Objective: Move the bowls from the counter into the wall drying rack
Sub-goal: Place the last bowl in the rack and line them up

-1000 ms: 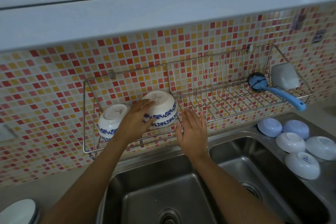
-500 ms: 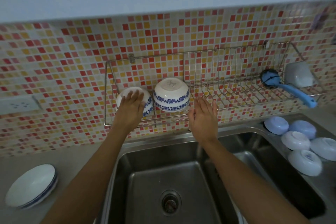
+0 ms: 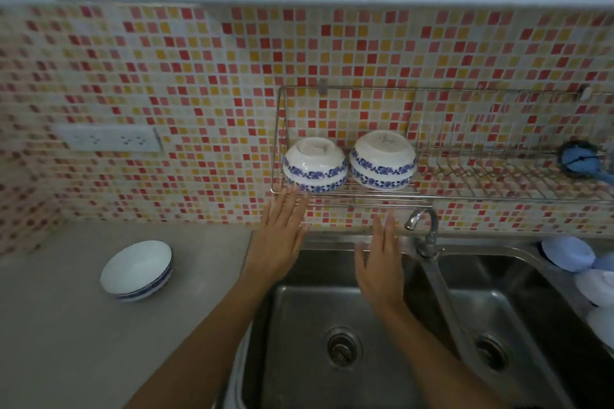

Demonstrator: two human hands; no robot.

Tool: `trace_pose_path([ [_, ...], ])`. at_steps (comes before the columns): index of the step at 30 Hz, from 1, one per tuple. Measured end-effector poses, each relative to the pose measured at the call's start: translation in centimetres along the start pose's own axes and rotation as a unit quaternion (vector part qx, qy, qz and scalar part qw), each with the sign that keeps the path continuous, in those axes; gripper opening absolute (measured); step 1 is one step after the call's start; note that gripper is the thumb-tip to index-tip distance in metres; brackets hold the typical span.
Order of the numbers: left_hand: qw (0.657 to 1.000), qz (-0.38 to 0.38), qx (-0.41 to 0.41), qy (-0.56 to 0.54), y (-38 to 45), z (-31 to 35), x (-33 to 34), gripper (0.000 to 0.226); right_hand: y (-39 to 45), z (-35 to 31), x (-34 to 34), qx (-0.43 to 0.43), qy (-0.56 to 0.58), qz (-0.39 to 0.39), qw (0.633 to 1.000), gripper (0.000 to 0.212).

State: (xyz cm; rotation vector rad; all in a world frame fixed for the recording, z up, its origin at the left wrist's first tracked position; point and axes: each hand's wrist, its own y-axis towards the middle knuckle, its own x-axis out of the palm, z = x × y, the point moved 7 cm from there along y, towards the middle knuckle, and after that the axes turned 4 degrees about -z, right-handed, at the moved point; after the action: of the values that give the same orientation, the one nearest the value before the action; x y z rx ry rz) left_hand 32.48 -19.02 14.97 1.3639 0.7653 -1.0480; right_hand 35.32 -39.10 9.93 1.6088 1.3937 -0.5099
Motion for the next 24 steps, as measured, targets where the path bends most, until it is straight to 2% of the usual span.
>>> trace_pose_path([
  [3,0.999,-0.025,-0.030,-0.018,-3.0,-4.5,-0.2,0.057,-2.3,-3.1,5.6,0.004,0.010,-0.066,0.998,0.071],
  [6,0.991,-0.043,-0.117,-0.044,-6.6,-12.4,0.1,0.061,-4.7,-7.2,11.0,-0.012,0.032,-0.161,0.986,0.071],
  [10,0.958,-0.071,-0.270,-0.068,-12.5,-24.0,0.7,0.060,-6.6,-13.0,17.0,-0.041,0.047,-0.258,0.964,0.067],
  [13,0.932,-0.060,-0.347,-0.082,-16.3,-30.3,0.8,0.059,-7.2,-17.3,20.6,-0.028,0.066,-0.309,0.948,0.065],
  [19,0.878,-0.054,-0.433,-0.197,-19.9,-37.1,2.5,0.061,-6.5,-25.3,26.0,-0.006,0.080,-0.372,0.925,0.051],
  [24,0.838,-0.066,-0.469,-0.272,-20.1,-39.9,5.4,0.062,-5.9,-28.3,30.6,0.124,0.155,-0.408,0.891,0.067],
])
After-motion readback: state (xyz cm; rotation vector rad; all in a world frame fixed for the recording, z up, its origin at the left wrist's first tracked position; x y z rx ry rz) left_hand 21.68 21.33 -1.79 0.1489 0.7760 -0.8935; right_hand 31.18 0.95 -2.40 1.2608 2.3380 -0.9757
